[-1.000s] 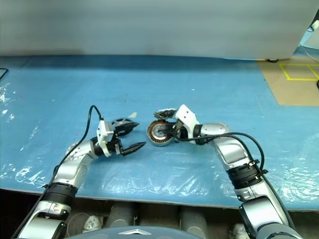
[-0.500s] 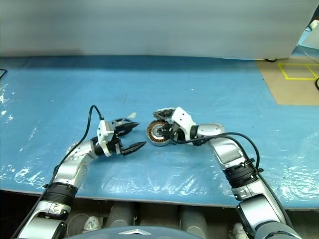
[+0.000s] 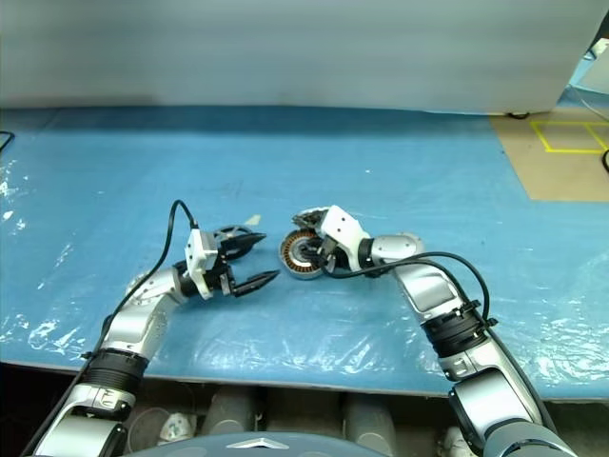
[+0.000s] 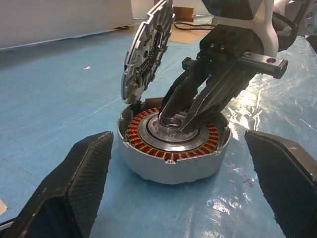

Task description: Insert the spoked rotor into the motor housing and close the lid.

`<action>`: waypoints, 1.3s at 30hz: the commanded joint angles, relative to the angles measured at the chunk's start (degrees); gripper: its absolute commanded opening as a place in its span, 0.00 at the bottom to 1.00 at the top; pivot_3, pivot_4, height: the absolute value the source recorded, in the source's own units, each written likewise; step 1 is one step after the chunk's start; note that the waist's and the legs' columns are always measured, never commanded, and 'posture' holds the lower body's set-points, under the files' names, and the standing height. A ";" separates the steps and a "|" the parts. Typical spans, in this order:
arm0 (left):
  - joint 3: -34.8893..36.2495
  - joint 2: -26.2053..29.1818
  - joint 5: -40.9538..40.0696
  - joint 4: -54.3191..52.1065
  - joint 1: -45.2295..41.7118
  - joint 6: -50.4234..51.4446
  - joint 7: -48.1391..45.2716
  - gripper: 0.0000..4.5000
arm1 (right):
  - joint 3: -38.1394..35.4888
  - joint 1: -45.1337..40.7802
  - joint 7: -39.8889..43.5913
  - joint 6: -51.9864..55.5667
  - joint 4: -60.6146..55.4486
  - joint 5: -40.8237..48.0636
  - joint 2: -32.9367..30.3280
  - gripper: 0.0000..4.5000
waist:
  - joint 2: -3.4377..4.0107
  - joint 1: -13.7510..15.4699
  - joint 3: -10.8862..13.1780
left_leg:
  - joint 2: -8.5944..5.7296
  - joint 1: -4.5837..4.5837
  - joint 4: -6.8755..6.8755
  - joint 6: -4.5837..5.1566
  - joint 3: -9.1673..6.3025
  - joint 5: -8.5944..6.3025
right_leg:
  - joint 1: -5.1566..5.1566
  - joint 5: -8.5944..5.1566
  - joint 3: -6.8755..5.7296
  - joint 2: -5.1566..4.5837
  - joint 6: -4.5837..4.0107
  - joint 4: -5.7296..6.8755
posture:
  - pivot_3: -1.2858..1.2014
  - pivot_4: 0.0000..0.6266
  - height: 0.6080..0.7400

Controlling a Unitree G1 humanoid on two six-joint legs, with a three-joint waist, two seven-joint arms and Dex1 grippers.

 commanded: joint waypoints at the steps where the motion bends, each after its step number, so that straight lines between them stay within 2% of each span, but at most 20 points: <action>1: -0.07 0.40 -0.38 -2.14 -0.26 0.18 -0.25 1.00 | -0.48 0.05 0.06 -0.71 -1.06 -0.45 -0.50 0.16 | 0.00 0.00 0.00 | 0.00 0.00 0.00 0.00 0.00 0.00 | 0.00 0.00 0.00 0.00 0.00 0.00 | 0.52 0.24 1.00; 35: -0.17 0.25 -0.21 -1.80 -0.88 0.58 -0.39 1.00 | -0.34 0.77 0.16 -0.54 -1.21 -0.39 -1.04 0.16 | 0.00 0.00 0.00 | 0.00 0.01 0.00 0.00 0.01 0.00 | 0.00 0.00 0.00 0.00 0.00 0.01 | 0.52 0.24 1.00; 39: -0.24 0.30 -0.12 -1.79 -0.82 0.64 -0.40 1.00 | -0.68 1.36 0.73 -0.34 -2.14 0.43 -1.17 0.44 | 0.00 0.01 0.00 | 0.00 0.01 0.01 0.00 0.00 0.00 | 0.00 0.00 0.00 0.00 0.00 0.01 | 0.52 0.24 1.00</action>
